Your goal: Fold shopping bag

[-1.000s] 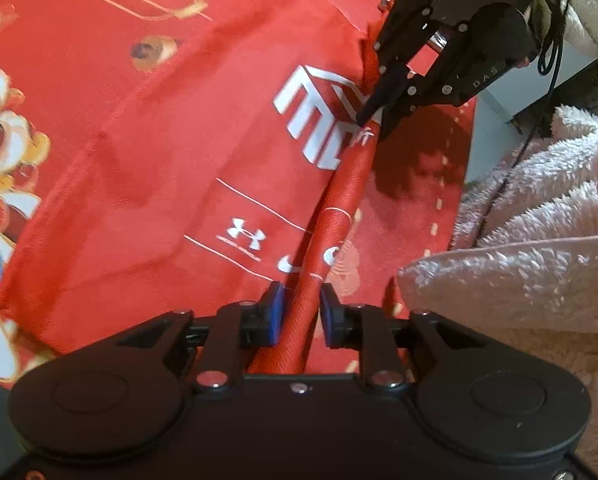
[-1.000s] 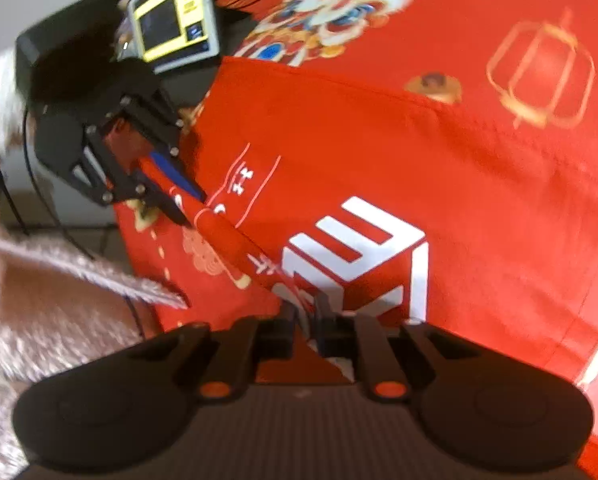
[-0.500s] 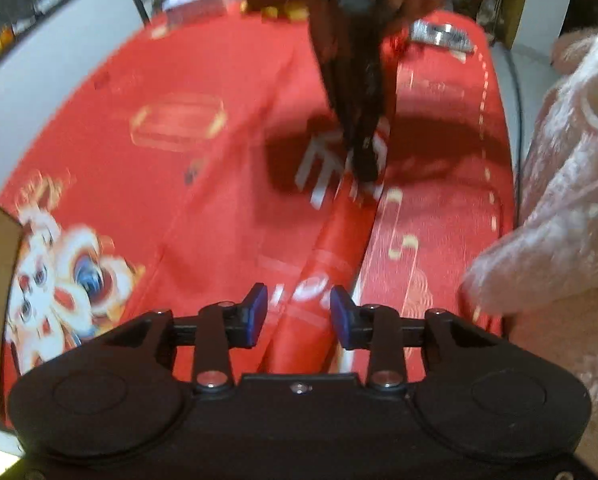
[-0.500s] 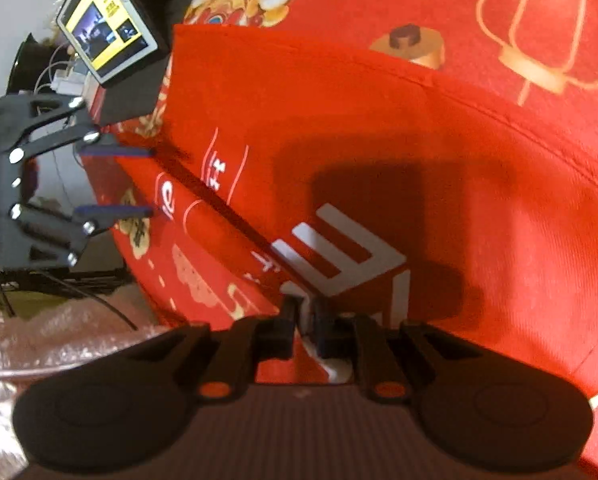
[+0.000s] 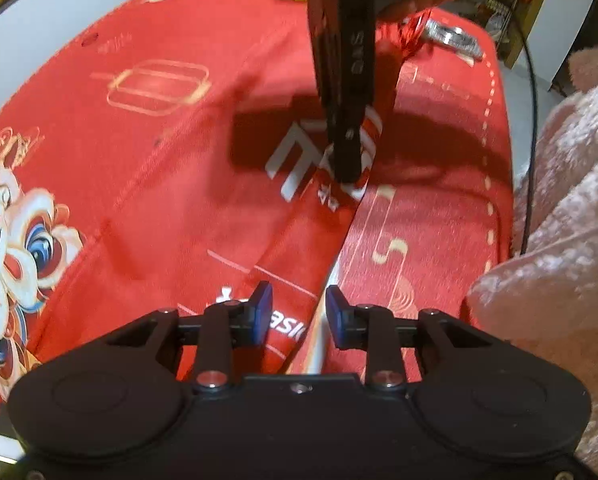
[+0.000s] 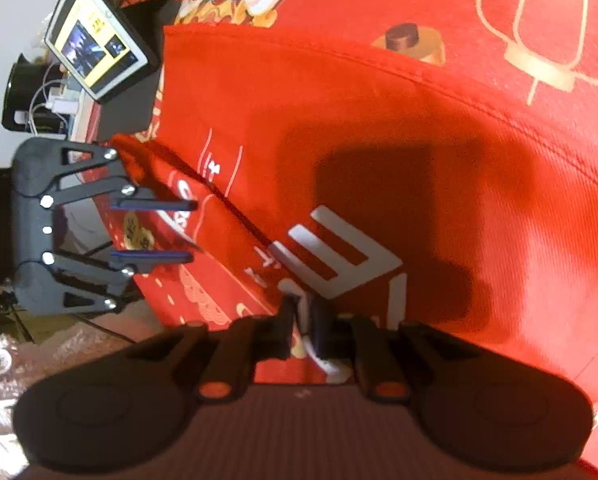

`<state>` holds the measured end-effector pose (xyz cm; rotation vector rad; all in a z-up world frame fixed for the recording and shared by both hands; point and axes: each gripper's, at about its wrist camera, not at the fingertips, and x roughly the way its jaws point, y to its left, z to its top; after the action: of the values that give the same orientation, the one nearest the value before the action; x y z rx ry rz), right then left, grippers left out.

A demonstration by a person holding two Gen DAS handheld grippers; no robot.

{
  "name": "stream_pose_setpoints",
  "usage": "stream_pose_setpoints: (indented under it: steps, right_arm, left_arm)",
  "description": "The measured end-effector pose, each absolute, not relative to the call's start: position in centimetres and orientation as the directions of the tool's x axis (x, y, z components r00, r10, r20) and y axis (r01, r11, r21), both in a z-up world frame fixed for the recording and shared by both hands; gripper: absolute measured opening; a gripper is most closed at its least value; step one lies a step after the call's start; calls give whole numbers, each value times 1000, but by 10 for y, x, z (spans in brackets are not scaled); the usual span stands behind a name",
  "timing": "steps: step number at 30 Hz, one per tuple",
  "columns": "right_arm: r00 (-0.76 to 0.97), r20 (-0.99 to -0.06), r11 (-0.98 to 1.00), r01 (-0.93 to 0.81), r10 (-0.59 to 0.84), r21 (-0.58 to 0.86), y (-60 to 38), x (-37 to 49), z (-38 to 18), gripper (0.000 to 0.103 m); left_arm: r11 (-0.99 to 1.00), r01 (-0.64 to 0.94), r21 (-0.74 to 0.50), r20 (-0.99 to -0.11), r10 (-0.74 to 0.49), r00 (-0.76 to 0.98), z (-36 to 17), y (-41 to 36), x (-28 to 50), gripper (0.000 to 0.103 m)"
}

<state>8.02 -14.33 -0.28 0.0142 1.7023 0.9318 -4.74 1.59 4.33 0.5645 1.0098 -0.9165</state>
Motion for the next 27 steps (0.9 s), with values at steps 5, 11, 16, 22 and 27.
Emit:
stream_pose_setpoints:
  steps: [5, 11, 16, 22, 27]
  right_arm:
    - [-287, -783, 628, -474, 552, 617, -158, 69, 0, 16]
    - [-81, -825, 633, -601, 559, 488, -186, 48, 30, 37]
    - [117, -900, 513, -848, 419, 129, -196, 4, 55, 49]
    - [196, -933, 310, -946, 302, -99, -197, -28, 45, 46]
    - [137, -936, 492, -870, 325, 43, -210, -8, 49, 22]
  left_arm:
    - [580, 811, -78, -886, -413, 211, 35, 25, -41, 29]
    - [598, 796, -96, -883, -420, 209, 34, 29, -39, 29]
    - [597, 796, -99, -883, -422, 206, 34, 29, -39, 29]
    - [602, 791, -113, -884, -425, 197, 34, 29, -36, 29]
    - [615, 780, -116, -880, -427, 206, 34, 30, -37, 30]
